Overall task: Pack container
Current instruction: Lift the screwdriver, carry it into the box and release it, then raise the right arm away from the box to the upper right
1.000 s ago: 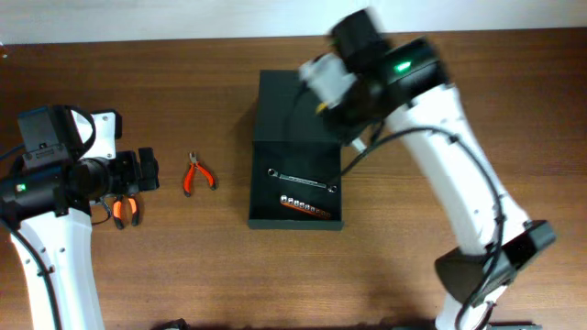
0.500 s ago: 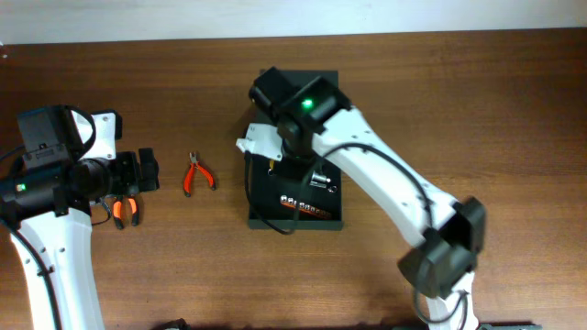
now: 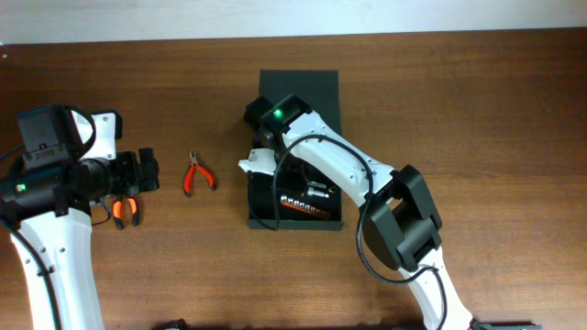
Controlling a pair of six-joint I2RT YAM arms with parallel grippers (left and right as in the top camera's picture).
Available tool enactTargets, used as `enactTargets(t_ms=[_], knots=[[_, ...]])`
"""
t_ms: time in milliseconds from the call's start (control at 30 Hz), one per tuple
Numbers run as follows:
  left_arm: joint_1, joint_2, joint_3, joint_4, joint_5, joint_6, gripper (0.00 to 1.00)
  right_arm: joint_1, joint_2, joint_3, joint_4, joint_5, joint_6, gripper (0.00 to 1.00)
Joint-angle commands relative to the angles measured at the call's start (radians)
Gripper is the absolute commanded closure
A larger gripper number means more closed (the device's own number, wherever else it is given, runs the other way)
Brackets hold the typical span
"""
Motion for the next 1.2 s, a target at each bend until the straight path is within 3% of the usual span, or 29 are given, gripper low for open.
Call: enactTargets(t_ms=[0, 167, 367, 433, 467, 567, 767, 933, 1033, 1167], knots=[[0.005, -0.010, 0.013, -0.004, 0.014, 0.016, 0.01, -0.006, 0.001, 0.001, 0.000, -0.017, -0.009, 0.79], [0.005, -0.010, 0.013, -0.004, 0.014, 0.016, 0.01, -0.006, 0.001, 0.001, 0.000, -0.017, -0.005, 0.46], [0.005, -0.010, 0.013, -0.005, 0.015, 0.016, 0.01, -0.006, -0.005, 0.002, -0.010, -0.008, -0.002, 0.38], [0.005, -0.010, 0.013, -0.004, 0.018, 0.016, 0.01, -0.006, -0.020, 0.013, -0.021, 0.010, -0.002, 0.26], [0.005, -0.010, 0.013, 0.000, 0.049, 0.016, 0.01, -0.006, -0.042, 0.043, -0.042, 0.023, -0.001, 0.15], [0.003, -0.010, 0.015, -0.001, 0.089, 0.018, 0.01, -0.026, -0.102, 0.130, -0.082, 0.026, 0.020, 0.03], [-0.135, -0.010, 0.050, -0.007, 0.053, 0.026, 0.01, -0.155, -0.260, 0.337, -0.146, 0.075, 0.157, 0.01], [-0.343, 0.018, 0.051, 0.009, -0.198, -0.134, 0.01, -0.356, -0.387, 0.427, -0.197, 0.072, 0.316, 0.01], [-0.412, 0.079, 0.051, 0.013, -0.193, -0.200, 0.01, -0.496, -0.438, 0.427, -0.216, 0.021, 0.397, 0.01], [-0.410, 0.234, 0.051, 0.017, -0.172, -0.289, 0.01, -0.683, -0.441, 0.412, -0.275, -0.118, 0.396, 0.01]])
